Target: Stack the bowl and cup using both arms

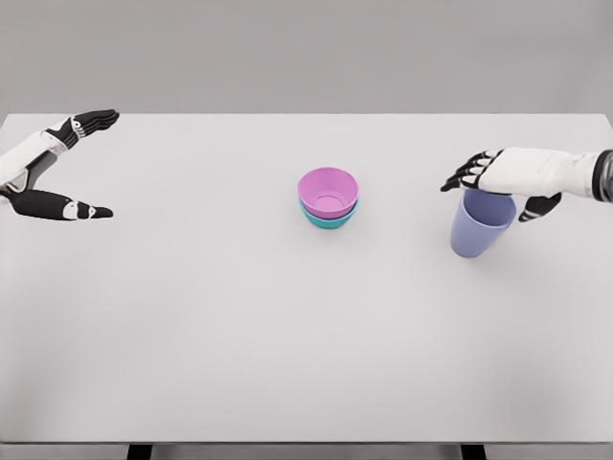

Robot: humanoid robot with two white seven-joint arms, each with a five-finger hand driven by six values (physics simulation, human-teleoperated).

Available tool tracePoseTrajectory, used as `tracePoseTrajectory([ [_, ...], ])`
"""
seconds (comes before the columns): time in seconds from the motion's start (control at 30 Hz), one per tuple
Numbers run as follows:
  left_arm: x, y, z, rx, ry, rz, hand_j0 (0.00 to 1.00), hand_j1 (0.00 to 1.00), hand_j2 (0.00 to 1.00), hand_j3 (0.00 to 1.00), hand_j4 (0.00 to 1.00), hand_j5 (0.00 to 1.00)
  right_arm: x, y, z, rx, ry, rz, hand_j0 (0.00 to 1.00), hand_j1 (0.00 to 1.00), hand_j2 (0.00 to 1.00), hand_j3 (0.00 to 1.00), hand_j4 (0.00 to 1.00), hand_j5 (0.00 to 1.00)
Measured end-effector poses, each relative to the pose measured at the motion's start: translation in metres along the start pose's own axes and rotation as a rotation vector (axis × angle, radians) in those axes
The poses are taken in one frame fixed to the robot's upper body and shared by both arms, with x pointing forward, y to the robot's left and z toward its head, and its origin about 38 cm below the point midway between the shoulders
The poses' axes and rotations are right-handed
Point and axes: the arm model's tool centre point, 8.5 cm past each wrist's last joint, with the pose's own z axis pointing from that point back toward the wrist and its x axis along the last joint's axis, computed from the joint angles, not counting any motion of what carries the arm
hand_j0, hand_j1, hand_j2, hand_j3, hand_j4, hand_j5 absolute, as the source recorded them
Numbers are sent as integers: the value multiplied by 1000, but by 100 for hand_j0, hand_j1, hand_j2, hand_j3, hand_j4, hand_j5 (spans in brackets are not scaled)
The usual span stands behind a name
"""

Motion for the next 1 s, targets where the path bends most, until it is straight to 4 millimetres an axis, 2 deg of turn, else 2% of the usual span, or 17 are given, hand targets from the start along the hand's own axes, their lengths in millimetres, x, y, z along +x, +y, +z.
tracePoseTrajectory([
  [0.53, 0, -2, -1, 1, -4, 4, 100, 100, 100, 100, 100, 100, 18, -9, 8, -2, -36, 66, 100, 100, 100, 100, 100, 100],
  [0.77, 0, -2, -1, 1, -4, 4, 100, 100, 100, 100, 100, 100, 26, -3, 7, 14, -56, 74, 100, 100, 100, 100, 100, 100],
  [0.83, 0, -2, -1, 1, -4, 4, 100, 100, 100, 100, 100, 100, 27, -2, 6, 16, -58, 73, 91, 91, 91, 91, 91, 91],
  [0.87, 0, -2, -1, 1, -4, 4, 100, 100, 100, 100, 100, 100, 27, -2, 5, 16, -61, 72, 79, 79, 79, 79, 79, 79],
  [0.93, 0, -2, -1, 1, -4, 4, 100, 100, 100, 100, 100, 100, 28, -1, 4, 16, -65, 70, 66, 66, 66, 66, 66, 66],
  [1.0, 0, -2, -1, 1, -4, 4, 100, 100, 100, 100, 100, 100, 28, -2, 3, 15, -68, 70, 61, 61, 61, 61, 61, 61],
])
